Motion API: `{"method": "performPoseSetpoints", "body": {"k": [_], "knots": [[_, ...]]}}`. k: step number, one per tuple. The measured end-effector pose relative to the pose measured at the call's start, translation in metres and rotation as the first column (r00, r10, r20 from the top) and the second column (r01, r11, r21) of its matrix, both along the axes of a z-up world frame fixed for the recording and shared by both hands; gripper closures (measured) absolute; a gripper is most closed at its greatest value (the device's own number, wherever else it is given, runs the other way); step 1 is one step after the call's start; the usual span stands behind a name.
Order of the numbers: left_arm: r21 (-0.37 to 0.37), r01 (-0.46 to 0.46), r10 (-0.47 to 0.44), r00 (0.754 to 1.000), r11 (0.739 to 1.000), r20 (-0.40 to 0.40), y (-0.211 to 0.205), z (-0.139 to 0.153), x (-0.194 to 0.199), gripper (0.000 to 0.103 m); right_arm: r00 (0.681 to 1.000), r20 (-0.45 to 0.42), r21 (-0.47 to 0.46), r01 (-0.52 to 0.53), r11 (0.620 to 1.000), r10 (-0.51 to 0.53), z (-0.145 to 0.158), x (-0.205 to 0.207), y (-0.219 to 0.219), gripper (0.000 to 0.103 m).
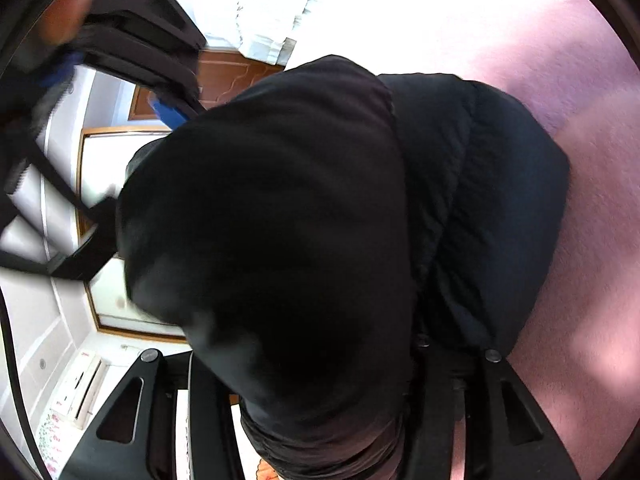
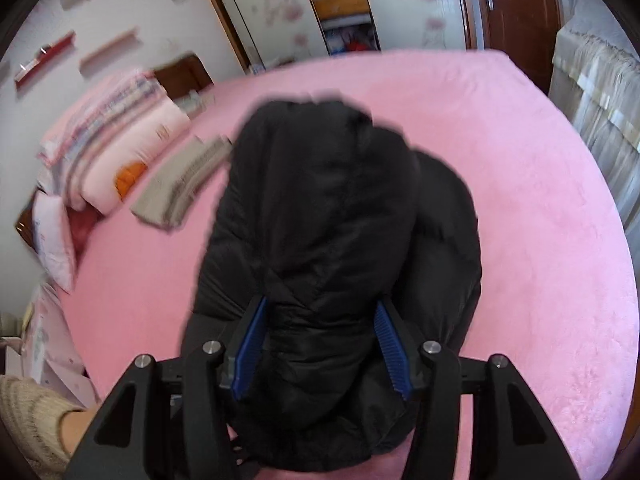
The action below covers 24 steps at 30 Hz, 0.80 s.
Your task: Fold large clothes
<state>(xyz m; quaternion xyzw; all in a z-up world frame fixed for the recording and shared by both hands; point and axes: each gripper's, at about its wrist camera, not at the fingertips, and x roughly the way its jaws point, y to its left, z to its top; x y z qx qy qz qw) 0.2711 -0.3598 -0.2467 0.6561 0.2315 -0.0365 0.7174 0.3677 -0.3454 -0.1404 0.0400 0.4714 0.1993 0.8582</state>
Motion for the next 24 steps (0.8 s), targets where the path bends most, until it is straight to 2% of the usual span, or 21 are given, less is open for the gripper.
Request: {"method": "performPoseSetpoints", "body": {"k": [1, 3, 5, 7, 10, 11, 13, 14, 15, 16, 18, 19, 20, 22, 24], "knots": [[-0.006, 0.012, -0.012, 1.0, 1.0, -0.006, 0.002, 0.002, -0.003, 0.058, 1.0, -0.01, -0.006, 0.01, 1.0, -0.01, -0.005, 0.001, -0.002, 0.076], [-0.038, 0.062, -0.063, 0.998, 0.997, -0.025, 0.006, 0.011, -0.014, 0.058, 0.999, -0.029, 0.021, 0.031, 0.999, -0.03, -0.013, 0.0, -0.012, 0.082], [-0.084, 0.108, -0.114, 0.992, 0.991, -0.058, 0.013, 0.024, -0.026, 0.055, 0.998, -0.037, 0.033, 0.042, 0.999, -0.041, -0.018, -0.002, -0.018, 0.083], [-0.164, 0.136, -0.155, 0.982, 0.977, -0.109, 0.023, 0.045, -0.037, 0.055, 0.998, -0.044, 0.05, 0.055, 0.997, -0.053, -0.022, -0.005, -0.024, 0.083], [-0.31, 0.121, -0.189, 0.961, 0.943, -0.202, 0.044, 0.083, -0.044, 0.055, 0.995, -0.052, 0.082, 0.089, 0.993, -0.085, -0.025, -0.007, -0.037, 0.082], [-0.377, 0.088, -0.189, 0.952, 0.922, -0.24, 0.054, 0.101, -0.039, 0.055, 0.994, -0.057, 0.092, 0.098, 0.991, -0.093, -0.028, -0.008, -0.042, 0.082], [-0.463, 0.033, -0.175, 0.948, 0.886, -0.266, 0.068, 0.119, -0.033, 0.055, 0.992, -0.064, 0.114, 0.113, 0.987, -0.106, -0.032, -0.01, -0.05, 0.08], [-0.514, -0.01, -0.158, 0.947, 0.857, -0.281, 0.074, 0.132, -0.02, 0.055, 0.991, -0.066, 0.122, 0.121, 0.985, -0.114, -0.035, -0.011, -0.053, 0.079], [-0.571, -0.064, -0.129, 0.948, 0.818, -0.29, 0.082, 0.145, -0.005, 0.055, 0.99, -0.067, 0.127, 0.129, 0.983, -0.122, -0.037, -0.013, -0.055, 0.078], [-0.613, -0.098, -0.106, 0.952, 0.784, -0.287, 0.099, 0.152, -0.007, 0.055, 0.99, -0.067, 0.133, 0.133, 0.982, -0.125, -0.038, -0.015, -0.056, 0.076], [-0.698, -0.151, -0.076, 0.956, 0.7, -0.283, 0.11, 0.173, 0.033, 0.055, 0.989, -0.067, 0.147, 0.142, 0.979, -0.133, -0.042, -0.019, -0.059, 0.074], [-0.719, -0.17, -0.066, 0.955, 0.674, -0.288, 0.108, 0.178, 0.051, 0.056, 0.988, -0.067, 0.151, 0.145, 0.978, -0.136, -0.045, -0.021, -0.059, 0.074], [-0.747, -0.198, -0.073, 0.947, 0.635, -0.313, 0.109, 0.184, 0.074, 0.056, 0.988, -0.067, 0.152, 0.146, 0.977, -0.138, -0.046, -0.023, -0.059, 0.073], [-0.758, -0.234, -0.077, 0.934, 0.609, -0.349, 0.102, 0.187, 0.104, 0.056, 0.988, -0.061, 0.147, 0.15, 0.978, -0.142, -0.05, -0.025, -0.059, 0.071], [-0.736, -0.293, -0.058, 0.91, 0.611, -0.411, 0.097, 0.179, 0.134, 0.057, 0.987, -0.052, 0.146, 0.158, 0.977, -0.152, -0.053, -0.026, -0.06, 0.069]]}}
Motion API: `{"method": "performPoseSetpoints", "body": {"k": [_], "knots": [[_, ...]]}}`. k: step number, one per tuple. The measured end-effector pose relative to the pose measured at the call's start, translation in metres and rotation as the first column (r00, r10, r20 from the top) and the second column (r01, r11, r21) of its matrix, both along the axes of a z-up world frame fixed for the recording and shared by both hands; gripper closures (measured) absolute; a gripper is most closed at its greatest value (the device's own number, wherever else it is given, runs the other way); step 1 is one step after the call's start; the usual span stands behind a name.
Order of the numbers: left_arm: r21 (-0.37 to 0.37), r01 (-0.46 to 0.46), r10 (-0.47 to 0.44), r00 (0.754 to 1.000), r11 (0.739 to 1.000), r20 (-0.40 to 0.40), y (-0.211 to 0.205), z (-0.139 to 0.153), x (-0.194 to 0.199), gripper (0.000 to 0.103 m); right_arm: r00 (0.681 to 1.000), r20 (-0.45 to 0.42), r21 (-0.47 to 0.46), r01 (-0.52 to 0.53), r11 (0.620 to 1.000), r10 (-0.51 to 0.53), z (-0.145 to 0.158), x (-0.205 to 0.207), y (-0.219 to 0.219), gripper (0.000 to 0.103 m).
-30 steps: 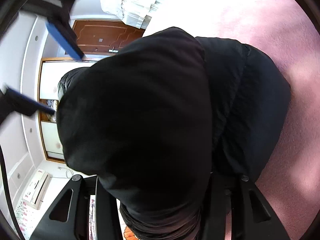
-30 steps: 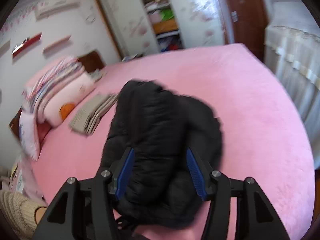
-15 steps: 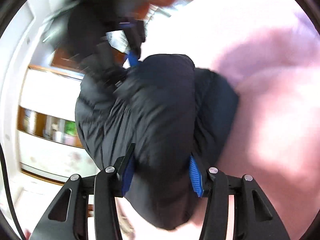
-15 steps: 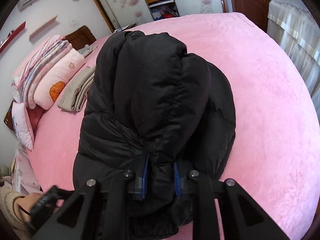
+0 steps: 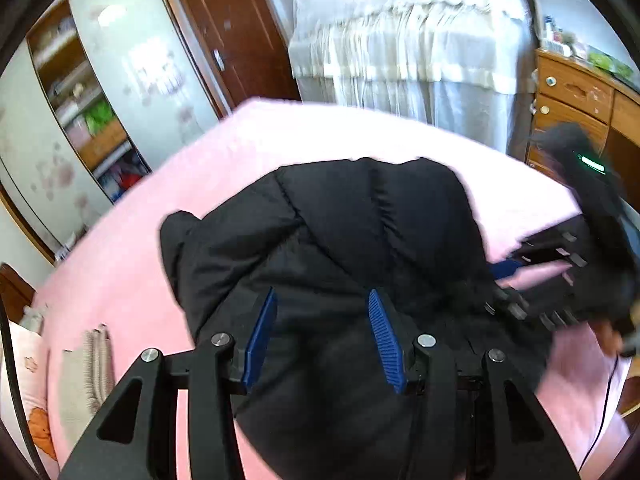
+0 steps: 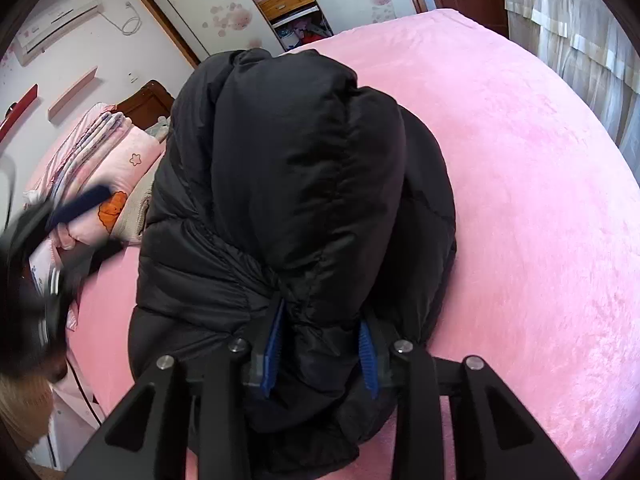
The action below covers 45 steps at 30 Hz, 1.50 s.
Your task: Fold large clothes
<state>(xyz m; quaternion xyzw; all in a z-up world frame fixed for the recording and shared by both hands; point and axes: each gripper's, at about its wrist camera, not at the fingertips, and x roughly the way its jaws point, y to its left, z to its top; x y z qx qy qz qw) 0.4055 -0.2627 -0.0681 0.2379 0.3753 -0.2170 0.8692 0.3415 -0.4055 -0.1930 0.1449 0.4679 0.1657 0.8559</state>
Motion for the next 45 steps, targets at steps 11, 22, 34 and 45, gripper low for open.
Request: {"method": "performPoseSetpoints", "body": {"k": [11, 22, 34, 45], "knots": [[-0.008, -0.065, 0.062, 0.983, 0.998, -0.174, 0.009, -0.093, 0.061, 0.061, 0.995, 0.073, -0.102, 0.071, 0.992, -0.064, -0.045, 0.007, 0.004, 0.061], [0.016, -0.057, 0.059, 0.993, 0.998, -0.107, -0.015, -0.091, 0.033, 0.061, 0.985, 0.092, -0.093, 0.152, 0.984, -0.144, -0.033, -0.011, -0.008, 0.052], [-0.066, -0.076, 0.068, 0.992, 0.995, -0.104, -0.01, -0.092, 0.034, 0.061, 0.942, 0.26, -0.208, 0.271, 0.94, -0.215, 0.035, 0.011, 0.012, 0.043], [-0.164, -0.206, 0.197, 0.978, 0.965, -0.07, 0.047, -0.074, 0.055, 0.061, 0.935, 0.114, -0.175, 0.352, 0.92, -0.336, -0.003, 0.06, -0.022, 0.065]]}}
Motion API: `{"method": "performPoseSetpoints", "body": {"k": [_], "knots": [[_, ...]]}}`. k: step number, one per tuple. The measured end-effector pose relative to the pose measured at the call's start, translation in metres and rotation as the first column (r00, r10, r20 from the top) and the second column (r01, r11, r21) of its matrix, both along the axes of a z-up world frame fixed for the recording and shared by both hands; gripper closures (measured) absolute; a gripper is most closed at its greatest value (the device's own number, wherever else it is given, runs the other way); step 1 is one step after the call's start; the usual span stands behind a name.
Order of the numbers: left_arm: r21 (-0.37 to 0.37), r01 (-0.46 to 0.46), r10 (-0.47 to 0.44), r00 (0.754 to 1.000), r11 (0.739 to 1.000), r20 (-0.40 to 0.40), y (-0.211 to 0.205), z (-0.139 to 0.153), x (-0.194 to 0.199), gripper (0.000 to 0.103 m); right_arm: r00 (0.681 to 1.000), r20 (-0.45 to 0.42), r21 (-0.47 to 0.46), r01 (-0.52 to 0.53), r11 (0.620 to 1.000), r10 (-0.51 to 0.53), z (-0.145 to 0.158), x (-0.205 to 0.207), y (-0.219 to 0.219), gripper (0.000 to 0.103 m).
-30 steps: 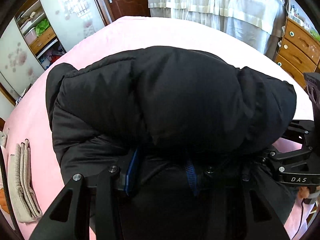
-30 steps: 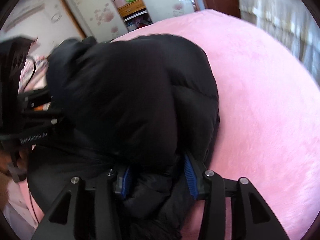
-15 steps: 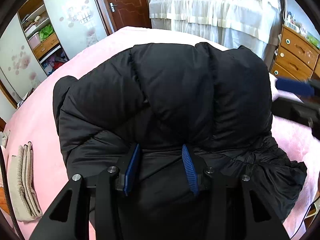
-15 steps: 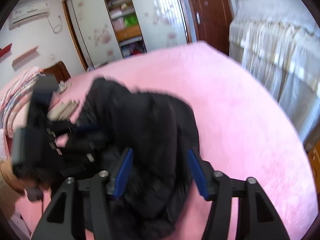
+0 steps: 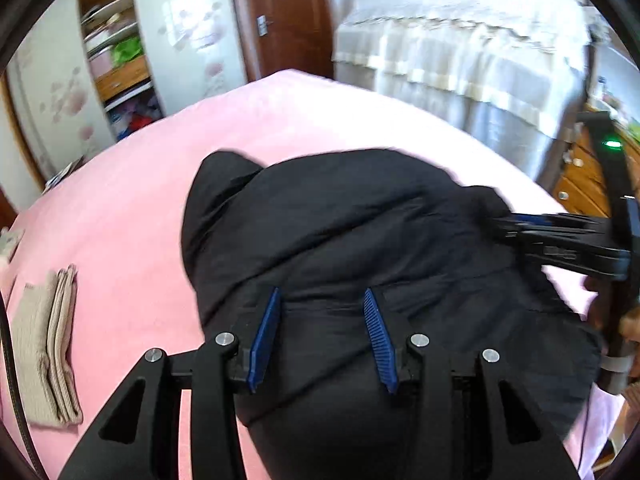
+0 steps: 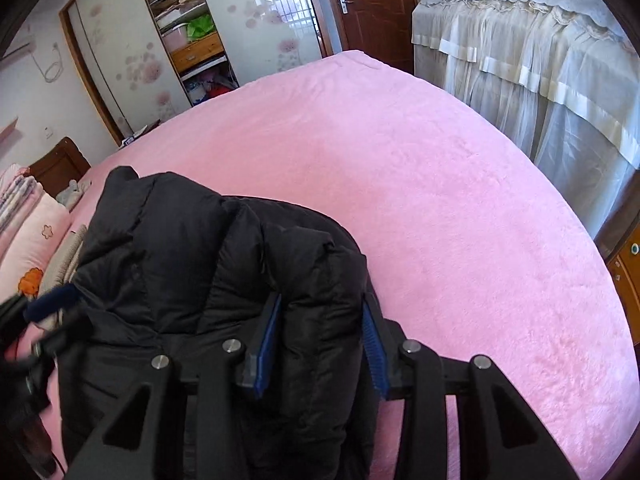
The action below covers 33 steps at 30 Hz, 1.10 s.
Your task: Fold large clothes
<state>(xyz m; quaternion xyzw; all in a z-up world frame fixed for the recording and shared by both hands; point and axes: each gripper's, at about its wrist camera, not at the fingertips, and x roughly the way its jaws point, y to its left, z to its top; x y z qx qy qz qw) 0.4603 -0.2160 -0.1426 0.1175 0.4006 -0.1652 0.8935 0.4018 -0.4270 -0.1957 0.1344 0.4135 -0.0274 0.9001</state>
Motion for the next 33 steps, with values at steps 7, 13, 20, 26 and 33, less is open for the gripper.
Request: {"method": "performPoseSetpoints", "body": {"k": [7, 13, 20, 26, 33], "knots": [[-0.005, -0.062, 0.062, 0.998, 0.998, -0.012, -0.002, -0.031, 0.011, 0.059, 1.0, -0.03, -0.105, -0.007, 0.994, 0.003, -0.016, 0.008, 0.016, 0.065], [-0.026, -0.056, 0.056, 0.998, 0.998, -0.013, -0.002, -0.052, 0.01, 0.059, 0.999, -0.033, -0.103, 0.008, 0.995, -0.011, -0.044, 0.008, 0.015, 0.065], [-0.045, -0.051, 0.051, 0.999, 0.998, -0.004, 0.004, -0.071, 0.008, 0.059, 0.999, -0.027, -0.078, 0.03, 0.997, -0.032, -0.063, 0.008, 0.015, 0.06], [-0.054, -0.052, 0.053, 0.999, 0.997, 0.003, 0.003, -0.082, 0.008, 0.059, 0.999, -0.034, -0.086, 0.029, 0.996, -0.032, -0.07, 0.01, 0.015, 0.059], [-0.068, -0.055, 0.055, 0.998, 0.996, 0.003, 0.003, -0.09, 0.009, 0.059, 0.999, -0.033, -0.091, 0.038, 0.995, -0.041, -0.076, 0.012, 0.018, 0.058]]}}
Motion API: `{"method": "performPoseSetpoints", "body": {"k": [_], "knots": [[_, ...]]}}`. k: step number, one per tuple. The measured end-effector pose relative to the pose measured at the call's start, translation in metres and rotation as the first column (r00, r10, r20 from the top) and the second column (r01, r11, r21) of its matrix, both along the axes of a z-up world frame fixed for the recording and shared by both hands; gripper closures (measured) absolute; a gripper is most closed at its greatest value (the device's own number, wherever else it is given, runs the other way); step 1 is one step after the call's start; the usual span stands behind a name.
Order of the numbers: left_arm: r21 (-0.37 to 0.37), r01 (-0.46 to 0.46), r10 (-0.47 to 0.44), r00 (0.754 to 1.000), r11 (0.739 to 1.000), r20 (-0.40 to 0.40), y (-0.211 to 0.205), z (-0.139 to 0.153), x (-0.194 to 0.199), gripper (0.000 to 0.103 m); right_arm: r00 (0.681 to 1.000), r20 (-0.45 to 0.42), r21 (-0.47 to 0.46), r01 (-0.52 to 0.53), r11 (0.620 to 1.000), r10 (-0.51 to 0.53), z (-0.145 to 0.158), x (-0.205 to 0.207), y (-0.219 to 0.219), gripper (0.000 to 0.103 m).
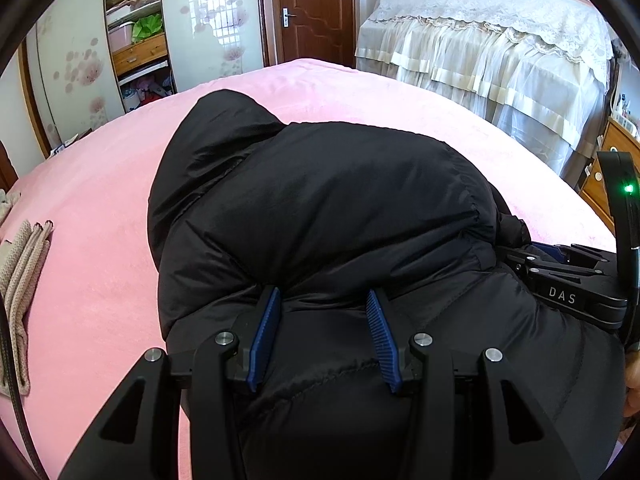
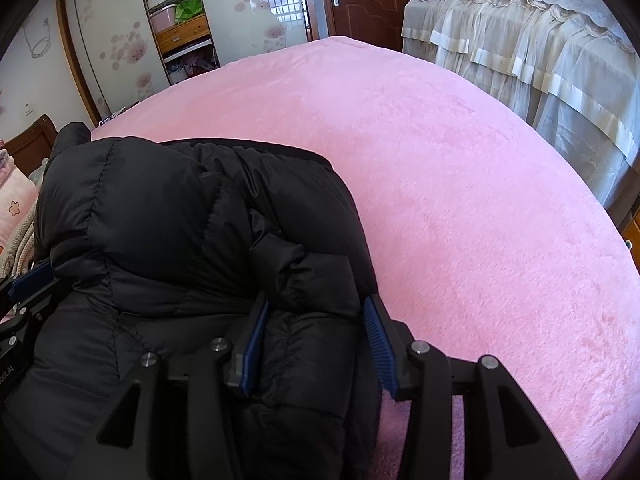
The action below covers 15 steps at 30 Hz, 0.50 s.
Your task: Fold large clothes
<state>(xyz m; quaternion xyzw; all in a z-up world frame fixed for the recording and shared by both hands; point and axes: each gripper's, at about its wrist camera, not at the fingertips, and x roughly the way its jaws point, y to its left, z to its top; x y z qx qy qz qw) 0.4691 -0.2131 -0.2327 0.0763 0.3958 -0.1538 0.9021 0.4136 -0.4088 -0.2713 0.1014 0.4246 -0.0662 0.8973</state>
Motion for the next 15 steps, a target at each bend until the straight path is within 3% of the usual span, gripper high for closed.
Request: {"method": "performPoseSetpoints", "body": {"k": [6, 11, 15], "knots": [[-0.028, -0.011, 0.011, 1.0, 1.0, -0.007, 0.002, -0.01, 0.003, 0.059, 1.0, 0.0, 0.009, 0.015, 1.0, -0.015, -0.006, 0.001, -0.002, 0.051], [0.012, -0.01, 0.011, 1.0, 1.0, -0.008, -0.004, -0.003, 0.003, 0.059, 1.0, -0.018, 0.004, 0.018, 1.0, -0.018, -0.002, 0.003, -0.002, 0.05], [0.055, -0.029, 0.03, 0.999, 0.998, -0.022, -0.009, 0.014, 0.003, 0.047, 0.999, -0.037, -0.04, 0.001, 0.999, -0.002, 0.018, 0.002, 0.002, 0.049]]}}
